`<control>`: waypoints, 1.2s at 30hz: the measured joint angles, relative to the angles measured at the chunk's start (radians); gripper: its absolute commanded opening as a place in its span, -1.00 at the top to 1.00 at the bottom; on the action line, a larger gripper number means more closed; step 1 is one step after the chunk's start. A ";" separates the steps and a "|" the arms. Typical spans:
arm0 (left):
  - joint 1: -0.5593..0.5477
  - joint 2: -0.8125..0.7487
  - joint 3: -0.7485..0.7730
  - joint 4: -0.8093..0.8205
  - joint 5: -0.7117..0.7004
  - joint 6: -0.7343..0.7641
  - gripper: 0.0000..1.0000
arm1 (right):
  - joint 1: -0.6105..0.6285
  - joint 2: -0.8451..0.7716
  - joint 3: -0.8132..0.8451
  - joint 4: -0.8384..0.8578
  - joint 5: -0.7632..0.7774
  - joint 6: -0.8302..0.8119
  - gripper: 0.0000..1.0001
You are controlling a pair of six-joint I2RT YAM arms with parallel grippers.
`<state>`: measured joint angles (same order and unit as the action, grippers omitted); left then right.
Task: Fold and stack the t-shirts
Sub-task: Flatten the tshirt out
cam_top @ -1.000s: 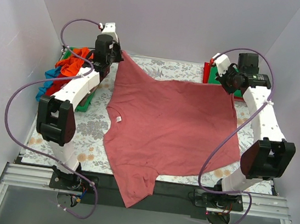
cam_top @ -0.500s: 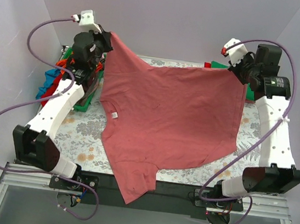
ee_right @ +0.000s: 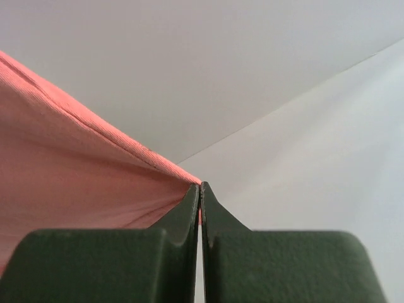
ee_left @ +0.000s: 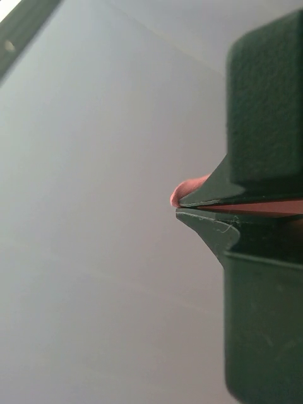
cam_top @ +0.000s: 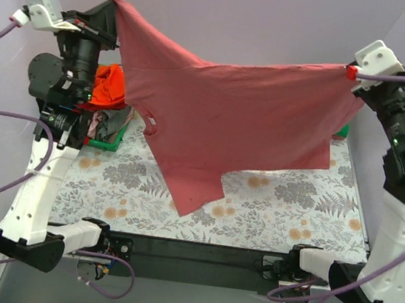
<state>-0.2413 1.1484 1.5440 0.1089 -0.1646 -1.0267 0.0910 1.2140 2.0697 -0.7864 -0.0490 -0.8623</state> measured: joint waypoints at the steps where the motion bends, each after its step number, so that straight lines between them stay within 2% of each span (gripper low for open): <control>1: -0.001 -0.005 0.030 -0.005 0.006 -0.003 1.00 | 0.000 -0.020 0.015 0.005 0.000 -0.001 0.97; 11: -0.003 -0.060 0.302 -0.011 0.051 -0.020 1.00 | 0.000 -0.155 0.124 0.076 -0.006 -0.001 0.97; 21: -0.003 -0.125 0.367 0.000 0.060 -0.017 1.00 | -0.007 -0.203 0.163 0.143 -0.006 -0.001 0.97; 30: -0.025 -0.074 0.330 0.018 0.043 0.025 1.00 | -0.009 -0.206 -0.014 0.175 -0.003 -0.002 0.97; 32: -0.032 -0.063 0.276 0.035 0.025 0.045 1.00 | -0.009 -0.205 -0.090 0.186 -0.001 -0.002 0.97; 36: -0.036 -0.061 0.071 0.075 -0.017 0.067 1.00 | -0.011 -0.203 -0.288 0.227 0.002 -0.004 0.97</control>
<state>-0.2771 1.0870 1.6150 0.1837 -0.1818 -0.9596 0.0803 1.0115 1.7813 -0.5594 -0.0471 -0.8661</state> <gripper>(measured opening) 0.010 0.020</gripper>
